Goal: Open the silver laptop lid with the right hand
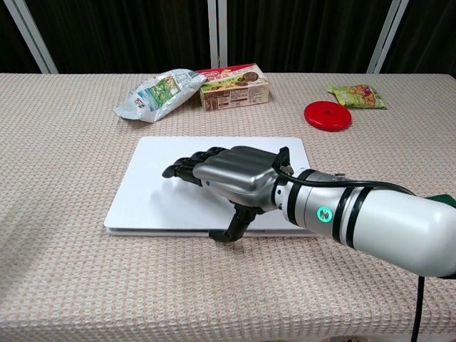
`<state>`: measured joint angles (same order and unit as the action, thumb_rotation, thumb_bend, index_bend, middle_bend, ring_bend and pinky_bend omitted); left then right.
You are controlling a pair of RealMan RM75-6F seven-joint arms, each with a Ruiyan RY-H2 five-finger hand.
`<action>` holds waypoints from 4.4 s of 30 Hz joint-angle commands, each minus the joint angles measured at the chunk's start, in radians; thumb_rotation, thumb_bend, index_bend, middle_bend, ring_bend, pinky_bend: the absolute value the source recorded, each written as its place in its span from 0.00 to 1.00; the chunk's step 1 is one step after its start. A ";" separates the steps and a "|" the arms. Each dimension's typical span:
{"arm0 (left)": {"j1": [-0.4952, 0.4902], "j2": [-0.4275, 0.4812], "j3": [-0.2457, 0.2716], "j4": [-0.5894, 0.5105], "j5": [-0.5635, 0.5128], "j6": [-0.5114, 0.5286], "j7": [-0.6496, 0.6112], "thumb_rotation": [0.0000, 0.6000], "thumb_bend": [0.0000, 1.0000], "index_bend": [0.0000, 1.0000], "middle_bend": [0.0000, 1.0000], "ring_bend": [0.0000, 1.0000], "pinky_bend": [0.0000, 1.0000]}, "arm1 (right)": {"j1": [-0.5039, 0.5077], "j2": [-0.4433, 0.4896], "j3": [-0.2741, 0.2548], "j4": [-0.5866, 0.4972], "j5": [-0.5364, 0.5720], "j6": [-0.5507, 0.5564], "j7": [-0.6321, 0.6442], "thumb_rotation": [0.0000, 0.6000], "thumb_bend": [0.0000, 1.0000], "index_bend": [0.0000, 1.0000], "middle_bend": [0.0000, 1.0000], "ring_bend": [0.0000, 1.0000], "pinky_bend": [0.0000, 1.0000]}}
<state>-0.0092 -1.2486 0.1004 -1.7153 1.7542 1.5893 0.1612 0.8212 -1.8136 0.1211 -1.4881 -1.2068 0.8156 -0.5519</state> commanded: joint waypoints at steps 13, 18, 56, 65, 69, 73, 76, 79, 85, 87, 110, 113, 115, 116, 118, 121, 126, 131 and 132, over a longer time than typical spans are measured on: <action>-0.050 -0.090 -0.005 0.086 -0.071 -0.133 -0.130 1.00 0.20 0.22 0.16 0.09 0.11 | 0.098 -0.033 0.079 -0.073 0.296 0.157 -0.458 1.00 0.70 0.00 0.00 0.00 0.00; -0.105 -0.158 -0.016 0.132 -0.058 -0.206 -0.145 1.00 0.29 0.17 0.15 0.08 0.11 | 0.142 -0.029 0.105 -0.113 0.378 0.209 -0.551 1.00 0.78 0.00 0.00 0.00 0.00; -0.356 -0.338 -0.109 0.226 -0.167 -0.443 -0.061 1.00 0.35 0.13 0.09 0.03 0.10 | 0.245 -0.047 0.084 -0.103 0.485 0.310 -0.569 1.00 0.83 0.00 0.00 0.00 0.00; -0.408 -0.349 -0.109 0.251 -0.217 -0.532 -0.041 1.00 0.35 0.13 0.09 0.03 0.10 | 0.257 -0.048 0.086 -0.103 0.491 0.324 -0.568 1.00 0.83 0.00 0.00 0.00 0.00; -0.423 -0.343 -0.110 0.250 -0.242 -0.562 -0.036 1.00 0.35 0.14 0.09 0.03 0.10 | 0.259 -0.041 0.091 -0.113 0.490 0.335 -0.565 1.00 0.83 0.00 0.00 0.00 0.00; -0.438 -0.338 -0.111 0.252 -0.262 -0.586 -0.026 1.00 0.35 0.14 0.09 0.03 0.10 | 0.262 -0.037 0.099 -0.119 0.495 0.346 -0.565 1.00 0.83 0.00 0.00 0.00 0.00; -0.452 -0.334 -0.112 0.252 -0.281 -0.608 -0.013 1.00 0.35 0.14 0.09 0.03 0.10 | 0.264 -0.035 0.109 -0.115 0.509 0.352 -0.562 1.00 0.83 0.00 0.00 0.00 0.00; -0.460 -0.333 -0.112 0.252 -0.295 -0.620 -0.004 1.00 0.35 0.14 0.09 0.03 0.10 | 0.267 -0.036 0.117 -0.104 0.528 0.353 -0.564 1.00 0.82 0.00 0.00 0.00 0.00; -0.477 -0.328 -0.113 0.248 -0.321 -0.639 0.018 1.00 0.35 0.14 0.09 0.03 0.10 | 0.274 -0.047 0.155 -0.074 0.565 0.364 -0.543 1.00 0.68 0.00 0.00 0.00 0.00; -0.481 -0.328 -0.113 0.248 -0.327 -0.642 0.021 1.00 0.35 0.14 0.09 0.03 0.10 | 0.274 -0.043 0.168 -0.074 0.573 0.362 -0.528 1.00 0.66 0.00 0.00 0.00 0.00; -0.532 -0.328 -0.108 0.251 -0.377 -0.685 0.058 1.00 0.35 0.14 0.09 0.03 0.10 | 0.351 0.022 0.365 0.022 0.753 0.296 -0.410 1.00 0.61 0.00 0.00 0.00 0.00; -0.535 -0.324 -0.107 0.243 -0.381 -0.685 0.064 1.00 0.35 0.14 0.09 0.03 0.10 | 0.375 0.035 0.393 0.058 0.788 0.280 -0.409 1.00 0.61 0.00 0.00 0.00 0.00; -0.537 -0.321 -0.107 0.237 -0.385 -0.684 0.069 1.00 0.35 0.14 0.09 0.03 0.10 | 0.392 0.045 0.412 0.084 0.811 0.271 -0.408 1.00 0.61 0.00 0.00 0.00 0.00; -0.538 -0.319 -0.106 0.234 -0.386 -0.684 0.071 1.00 0.35 0.14 0.09 0.03 0.10 | 0.400 0.049 0.418 0.095 0.822 0.267 -0.410 1.00 0.61 0.00 0.00 0.00 0.00; -0.540 -0.316 -0.106 0.227 -0.389 -0.683 0.076 1.00 0.35 0.14 0.09 0.03 0.10 | 0.418 0.057 0.431 0.123 0.847 0.261 -0.416 1.00 0.61 0.00 0.00 0.00 0.00; -0.544 -0.312 -0.105 0.220 -0.395 -0.685 0.084 1.00 0.35 0.14 0.09 0.03 0.10 | 0.441 0.064 0.444 0.164 0.886 0.249 -0.422 1.00 0.61 0.00 0.00 0.00 0.00; -0.551 -0.305 -0.107 0.208 -0.405 -0.686 0.094 1.00 0.35 0.14 0.09 0.03 0.10 | 0.471 0.065 0.459 0.241 0.945 0.223 -0.420 1.00 0.61 0.00 0.00 0.00 0.00; -0.559 -0.298 -0.109 0.197 -0.413 -0.688 0.104 1.00 0.35 0.14 0.09 0.03 0.10 | 0.497 0.055 0.466 0.342 0.985 0.193 -0.409 1.00 0.61 0.00 0.00 0.00 0.00; -0.560 -0.298 -0.109 0.195 -0.414 -0.689 0.106 1.00 0.35 0.14 0.09 0.03 0.10 | 0.500 0.052 0.467 0.361 0.991 0.187 -0.405 1.00 0.61 0.00 0.00 0.00 0.00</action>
<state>-0.5689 -1.5465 -0.0083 -1.5195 1.3399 0.9009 0.2669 1.3073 -1.7552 0.5828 -1.1666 -0.2356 1.0200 -0.9656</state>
